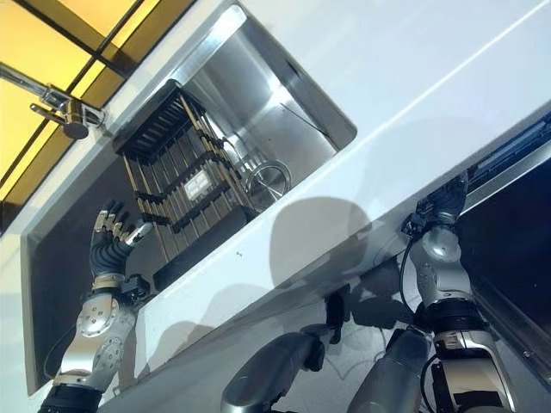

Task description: Pick up plates and place into dishwasher.

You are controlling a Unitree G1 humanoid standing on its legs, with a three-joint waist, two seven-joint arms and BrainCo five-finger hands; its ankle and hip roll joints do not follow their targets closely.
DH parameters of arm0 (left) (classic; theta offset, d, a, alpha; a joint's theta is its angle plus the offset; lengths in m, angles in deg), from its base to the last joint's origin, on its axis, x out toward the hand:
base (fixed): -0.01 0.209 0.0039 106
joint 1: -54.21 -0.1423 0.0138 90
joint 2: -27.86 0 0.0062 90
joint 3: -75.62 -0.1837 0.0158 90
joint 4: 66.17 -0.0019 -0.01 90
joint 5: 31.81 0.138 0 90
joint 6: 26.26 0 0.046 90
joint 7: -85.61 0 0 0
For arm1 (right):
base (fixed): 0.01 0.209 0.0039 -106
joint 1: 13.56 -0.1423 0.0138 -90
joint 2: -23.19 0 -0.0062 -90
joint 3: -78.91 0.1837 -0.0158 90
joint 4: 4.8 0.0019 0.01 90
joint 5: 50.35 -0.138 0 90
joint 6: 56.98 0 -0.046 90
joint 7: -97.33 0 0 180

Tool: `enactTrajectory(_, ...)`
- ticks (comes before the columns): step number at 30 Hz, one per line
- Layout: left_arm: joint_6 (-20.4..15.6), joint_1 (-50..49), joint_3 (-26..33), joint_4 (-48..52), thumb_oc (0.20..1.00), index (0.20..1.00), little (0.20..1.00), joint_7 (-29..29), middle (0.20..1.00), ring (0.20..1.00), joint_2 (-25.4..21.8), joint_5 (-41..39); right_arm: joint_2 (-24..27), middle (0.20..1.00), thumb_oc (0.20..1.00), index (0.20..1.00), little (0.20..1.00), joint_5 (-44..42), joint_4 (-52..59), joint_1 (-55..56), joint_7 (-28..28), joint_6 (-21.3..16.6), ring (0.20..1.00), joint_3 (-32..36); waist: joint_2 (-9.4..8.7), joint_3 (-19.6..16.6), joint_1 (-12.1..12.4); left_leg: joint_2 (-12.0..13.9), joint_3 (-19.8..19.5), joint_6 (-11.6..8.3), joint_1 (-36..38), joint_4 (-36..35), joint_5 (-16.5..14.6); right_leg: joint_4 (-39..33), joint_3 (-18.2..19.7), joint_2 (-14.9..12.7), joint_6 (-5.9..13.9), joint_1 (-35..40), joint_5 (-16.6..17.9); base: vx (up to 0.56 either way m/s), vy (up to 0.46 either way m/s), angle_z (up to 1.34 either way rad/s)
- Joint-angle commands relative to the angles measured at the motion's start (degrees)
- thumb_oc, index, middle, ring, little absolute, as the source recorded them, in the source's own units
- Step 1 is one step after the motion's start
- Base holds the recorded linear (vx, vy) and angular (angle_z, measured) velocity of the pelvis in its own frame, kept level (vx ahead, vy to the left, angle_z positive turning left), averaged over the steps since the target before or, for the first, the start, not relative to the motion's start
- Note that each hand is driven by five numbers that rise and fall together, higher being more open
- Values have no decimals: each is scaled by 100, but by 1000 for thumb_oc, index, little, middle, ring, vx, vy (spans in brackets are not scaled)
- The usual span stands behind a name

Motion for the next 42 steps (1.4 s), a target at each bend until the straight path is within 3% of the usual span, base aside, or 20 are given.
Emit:
enactTrajectory(1, -290, -139, 369, 602, 1000, 1000, 1000, -139, 1000, 1000, -479, -107, -264, 1000, 1000, 1000, 1000, 257, 549, -2385, -680, -566, 1000, -951, 207, 581, 781, -222, 79, -211, -606, 696, 67, -886, 212, -443, 91, 551, 765, -37, -41, 5)
enactTrajectory(8, -302, -43, 378, 600, 1000, 1000, 1000, -188, 1000, 1000, -581, -108, -244, 1000, 1000, 1000, 1000, 299, 559, -2196, -318, -698, 1000, -945, 118, 646, 676, -194, 83, -163, -576, 635, 86, -893, 302, -348, 89, 524, 803, -62, -50, 0)
enactTrajectory(12, -370, 54, 359, 553, 1000, 1000, 1000, -135, 1000, 1000, -583, -88, -168, 1000, 1000, 1000, 1000, 701, 681, -1999, 55, -703, 1000, -824, 92, 706, 481, -155, 139, -135, -533, 544, 88, -999, 481, -262, 78, 471, 892, -81, -24, 0)
enactTrajectory(20, -276, 325, 270, 475, 1000, 1000, 1000, 242, 1000, 1000, -547, -7, -3, 1000, 1000, 1000, 1000, 1950, 1647, -1119, 1275, -108, 1000, -565, -46, 742, -106, -49, 310, -95, -455, 518, -14, -1143, 1024, -32, 56, 272, 1076, -46, -3, -9)
enactTrajectory(21, -275, 328, 265, 475, 1000, 1000, 1000, 246, 1000, 1000, -546, -4, -5, 1000, 1000, 1000, 1000, 1959, 1666, -1108, 1282, -97, 1000, -561, -50, 742, -88, -45, 327, -94, -455, 513, -11, -1150, 1043, -27, 57, 263, 1087, -2, -20, -29)
enactTrajectory(22, -237, 390, 261, 475, 1000, 1000, 1000, 310, 1000, 1000, -515, 52, 50, 1000, 1000, 1000, 1000, 2178, 1902, -823, 1555, 47, 1000, -443, -101, 742, -267, -16, 338, -84, -415, 536, -107, -1155, 1198, 46, 62, 228, 1061, -16, -22, -28)
enactTrajectory(24, -255, 445, 263, 438, 1000, 1000, 1000, 334, 1000, 1000, -517, 64, 114, 1000, 1000, 1000, 1000, 2283, 2055, -639, 1720, 143, 1000, -345, -151, 742, -401, 3, 363, -83, -436, 533, -104, -1226, 1354, 105, 64, 160, 1145, -15, -39, -30)
enactTrajectory(33, -74, 671, 276, 370, 1000, 1000, 1000, 481, 1000, 1000, -512, 220, 181, 1000, 1000, 1000, 1000, 2251, 2507, 76, 1854, 238, 1000, 64, -350, 715, -894, 134, 616, -100, -289, 619, -316, -1399, 1742, 283, 108, 147, 1225, 18, -40, -35)
enactTrajectory(42, -30, 752, 251, 241, 1000, 1000, 1000, 534, 1000, 1000, -469, 269, 268, 1000, 1000, 1000, 1000, 2296, 2602, 753, 2217, 107, 1000, 531, -399, 567, -1233, 194, 857, -124, -171, 695, -468, -1499, 1984, 381, 141, 176, 1229, 24, -12, -29)
